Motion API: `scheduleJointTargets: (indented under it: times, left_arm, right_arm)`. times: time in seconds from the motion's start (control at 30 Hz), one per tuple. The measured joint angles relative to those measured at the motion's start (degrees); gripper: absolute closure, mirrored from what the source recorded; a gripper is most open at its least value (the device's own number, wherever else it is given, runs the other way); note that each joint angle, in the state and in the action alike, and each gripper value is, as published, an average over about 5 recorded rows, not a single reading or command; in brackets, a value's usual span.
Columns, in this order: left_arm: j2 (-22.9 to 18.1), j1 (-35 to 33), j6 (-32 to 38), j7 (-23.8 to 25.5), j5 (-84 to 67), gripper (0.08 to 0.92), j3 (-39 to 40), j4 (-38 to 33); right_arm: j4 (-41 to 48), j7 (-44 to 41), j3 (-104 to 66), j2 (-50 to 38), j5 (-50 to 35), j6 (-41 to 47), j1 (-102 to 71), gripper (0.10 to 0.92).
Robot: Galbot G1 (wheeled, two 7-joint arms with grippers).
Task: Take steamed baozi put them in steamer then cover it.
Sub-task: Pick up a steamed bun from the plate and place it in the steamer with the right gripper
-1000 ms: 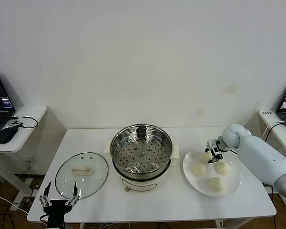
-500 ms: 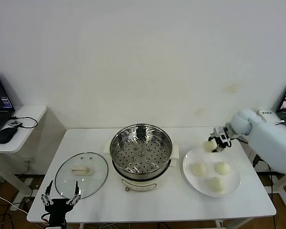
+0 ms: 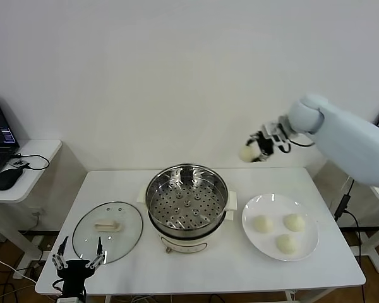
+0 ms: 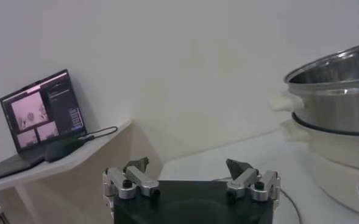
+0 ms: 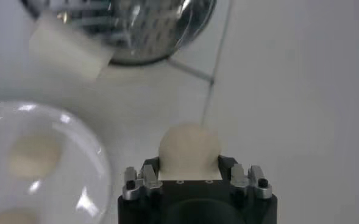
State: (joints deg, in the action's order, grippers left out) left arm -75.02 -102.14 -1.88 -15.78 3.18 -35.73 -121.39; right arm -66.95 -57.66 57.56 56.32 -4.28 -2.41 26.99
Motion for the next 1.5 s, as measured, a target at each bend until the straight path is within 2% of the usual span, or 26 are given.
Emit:
scheduleJointTargets:
  times: [0.3, 1.1, 1.2, 1.37, 1.5]
  left_arm:
    - [-0.6, -0.3, -0.1, -0.1, 0.0, 0.177, -0.4, -1.0]
    - [-0.9, 0.3, 0.0, -0.3, -0.2, 0.177, -0.6, -0.8]
    - [-0.8, 0.2, 0.0, -0.4, -0.2, 0.177, -0.6, -0.8]
    - [-0.8, 0.1, -0.1, -0.4, -0.4, 0.177, -0.6, -1.1]
    - [-0.8, 0.1, -0.2, -0.4, -0.6, 0.177, -0.9, -1.6]
  right_arm:
    - [0.6, 2.3, 7.3, 9.3, 0.4, -6.1, 1.6, 0.423]
    - [7.5, 9.0, 12.3, 17.9, 20.8, -21.6, -3.3, 0.420]
    - [8.2, 9.7, 12.1, 18.4, 22.7, -22.5, -4.1, 0.395]
    - [8.7, 10.2, 11.7, 18.5, 24.1, -23.1, -4.4, 0.267]
    - [7.3, 9.8, 11.8, 17.6, 21.8, -21.7, -3.5, 0.211]
